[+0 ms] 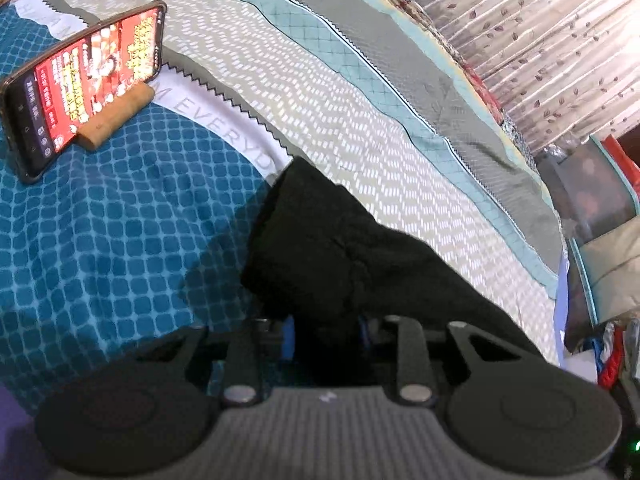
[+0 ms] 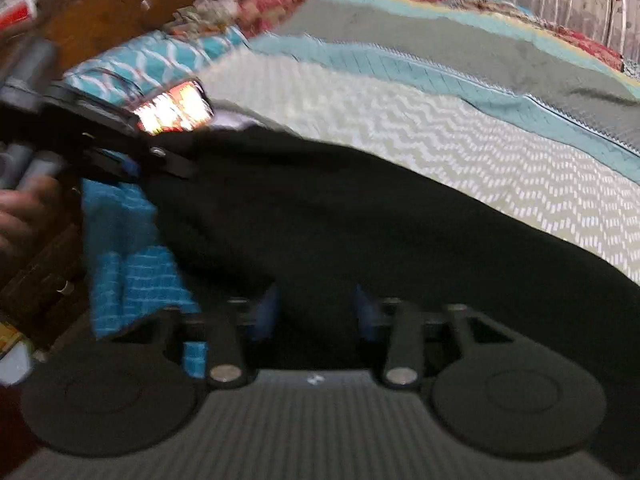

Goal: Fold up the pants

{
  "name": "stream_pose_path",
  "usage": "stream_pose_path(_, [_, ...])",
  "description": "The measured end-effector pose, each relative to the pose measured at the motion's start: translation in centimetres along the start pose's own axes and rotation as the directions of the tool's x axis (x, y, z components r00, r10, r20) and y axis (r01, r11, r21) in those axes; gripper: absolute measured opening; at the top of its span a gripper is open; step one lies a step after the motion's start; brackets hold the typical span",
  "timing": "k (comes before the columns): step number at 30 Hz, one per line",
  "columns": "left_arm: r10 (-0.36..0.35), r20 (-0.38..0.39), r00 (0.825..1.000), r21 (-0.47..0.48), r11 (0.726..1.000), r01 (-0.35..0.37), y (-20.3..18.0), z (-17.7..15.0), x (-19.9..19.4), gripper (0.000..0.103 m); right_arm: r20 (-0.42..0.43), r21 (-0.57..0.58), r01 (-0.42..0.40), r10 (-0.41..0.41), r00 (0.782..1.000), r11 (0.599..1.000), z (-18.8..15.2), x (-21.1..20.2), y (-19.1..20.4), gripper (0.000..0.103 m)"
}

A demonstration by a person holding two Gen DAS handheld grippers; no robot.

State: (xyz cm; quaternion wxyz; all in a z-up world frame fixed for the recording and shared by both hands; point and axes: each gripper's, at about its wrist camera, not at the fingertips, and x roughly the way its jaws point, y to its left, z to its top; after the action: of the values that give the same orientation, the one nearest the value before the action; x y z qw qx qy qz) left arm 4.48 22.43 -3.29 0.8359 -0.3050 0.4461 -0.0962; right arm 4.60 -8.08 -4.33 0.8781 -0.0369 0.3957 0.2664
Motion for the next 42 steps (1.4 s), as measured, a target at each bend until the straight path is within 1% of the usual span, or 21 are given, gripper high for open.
stream_pose_path(2, [-0.01, 0.041, 0.999, -0.022, 1.0, 0.011, 0.8, 0.7, -1.3, 0.025, 0.01, 0.026, -0.064, 0.064, 0.998, 0.998, 1.2, -0.6, 0.9, 0.012])
stream_pose_path(5, [0.01, 0.072, 0.997, -0.045, 0.999, -0.007, 2.6, 1.4, -2.8, 0.025, -0.033, -0.057, -0.151, 0.149, 0.988, 0.987, 0.3, -0.6, 4.3, 0.012])
stream_pose_path(7, [0.063, 0.024, 0.998, -0.054, 0.997, -0.062, 3.6, 1.1, -1.7, 0.025, -0.055, -0.124, -0.128, 0.122, 0.991, 0.984, -1.0, 1.4, 5.8, 0.013])
stream_pose_path(8, [0.096, 0.0, 0.995, -0.049, 0.994, -0.096, 3.9, 0.6, -0.8, 0.025, -0.07, -0.139, -0.093, 0.084, 0.994, 0.986, -1.7, 2.8, 6.0, 0.019])
stream_pose_path(10, [0.156, -0.023, 0.988, -0.014, 0.988, -0.156, 4.1, -0.5, 0.4, 0.027, -0.082, -0.097, -0.093, 0.085, 0.993, 0.991, -2.9, 4.4, 5.7, 0.026])
stream_pose_path(13, [0.154, 0.011, 0.988, -0.008, 0.988, -0.154, 3.8, -1.1, -0.7, 0.033, -0.074, -0.015, -0.173, 0.171, 0.982, 0.985, -2.1, 3.0, 4.4, 0.045])
stream_pose_path(16, [0.129, 0.064, 0.99, -0.011, 0.992, -0.129, 3.6, -1.1, -3.3, 0.035, -0.006, 0.058, -0.194, 0.195, 0.981, 0.979, -1.8, -0.3, 1.8, 0.045])
stream_pose_path(18, [0.1, 0.145, 0.984, 0.004, 0.995, -0.102, 3.0, -1.2, -6.0, 0.042, 0.072, 0.127, -0.165, 0.157, 0.985, 0.978, -2.3, -3.2, -0.6, 0.045])
stream_pose_path(20, [0.094, 0.211, 0.973, 0.032, 0.994, -0.103, 1.9, -1.0, -7.6, 0.049, 0.136, 0.202, -0.091, 0.064, 0.989, 0.975, -2.3, -5.4, -3.5, 0.045])
stream_pose_path(22, [0.074, 0.226, 0.971, 0.093, 0.991, -0.098, 0.0, 0.0, -7.4, 0.049, 0.16, 0.273, -0.008, -0.038, 0.986, 0.962, -1.7, -5.9, -6.3, 0.047])
stream_pose_path(24, [0.064, 0.194, 0.979, 0.152, 0.984, -0.095, -2.2, 1.0, -5.8, 0.049, 0.159, 0.319, 0.043, -0.098, 0.982, 0.947, -0.7, -5.6, -8.4, 0.047])
stream_pose_path(26, [0.017, 0.139, 0.99, 0.223, 0.974, -0.048, -4.6, 1.5, -3.4, 0.049, 0.148, 0.335, 0.051, -0.106, 0.983, 0.941, 0.4, -4.6, -9.4, 0.043])
stream_pose_path(30, [-0.014, -0.013, 1.0, 0.353, 0.935, 0.018, -8.9, 1.4, 4.1, 0.046, 0.014, 0.403, -0.004, -0.002, 1.0, 0.915, 1.2, -0.8, -11.1, 0.034])
stream_pose_path(31, [-0.002, -0.053, 0.999, 0.369, 0.929, 0.022, -9.4, 1.2, 6.3, 0.046, -0.018, 0.433, 0.004, 0.004, 1.0, 0.902, 1.2, 1.1, -11.6, 0.032])
stream_pose_path(32, [0.041, -0.078, 0.996, 0.388, 0.922, -0.008, -9.7, 1.0, 8.6, 0.044, -0.033, 0.451, 0.029, -0.015, 0.999, 0.892, 1.1, 1.8, -12.1, 0.029])
stream_pose_path(33, [0.117, -0.074, 0.99, 0.405, 0.911, -0.077, -9.8, 0.8, 10.8, 0.041, -0.019, 0.456, 0.047, -0.043, 0.999, 0.889, 1.3, 2.8, -12.4, 0.025])
stream_pose_path(34, [0.187, -0.05, 0.981, 0.414, 0.898, -0.15, -9.6, 0.9, 12.6, 0.033, 0.032, 0.45, 0.053, -0.076, 0.997, 0.891, 1.7, 3.6, -12.9, 0.025])
stream_pose_path(36, [0.242, 0.045, 0.969, 0.411, 0.88, -0.239, -9.1, 1.6, 14.0, 0.029, 0.063, 0.484, 0.081, -0.127, 0.99, 0.871, 2.3, 4.1, -13.6, 0.025])
stream_pose_path(37, [0.259, 0.06, 0.964, 0.387, 0.884, -0.262, -8.6, 1.9, 14.1, 0.025, 0.067, 0.505, 0.081, -0.132, 0.989, 0.859, 2.4, 4.3, -13.7, 0.024])
stream_pose_path(39, [0.239, 0.055, 0.97, 0.347, 0.906, -0.243, -8.2, 2.3, 14.0, 0.026, 0.07, 0.482, 0.077, -0.126, 0.99, 0.873, 2.5, 3.9, -13.3, 0.024])
stream_pose_path(42, [0.254, 0.063, 0.965, 0.393, 0.883, -0.257, -8.4, 1.6, 13.4, 0.026, 0.118, 0.494, 0.022, -0.092, 0.989, 0.869, 0.6, -0.6, -14.0, 0.029])
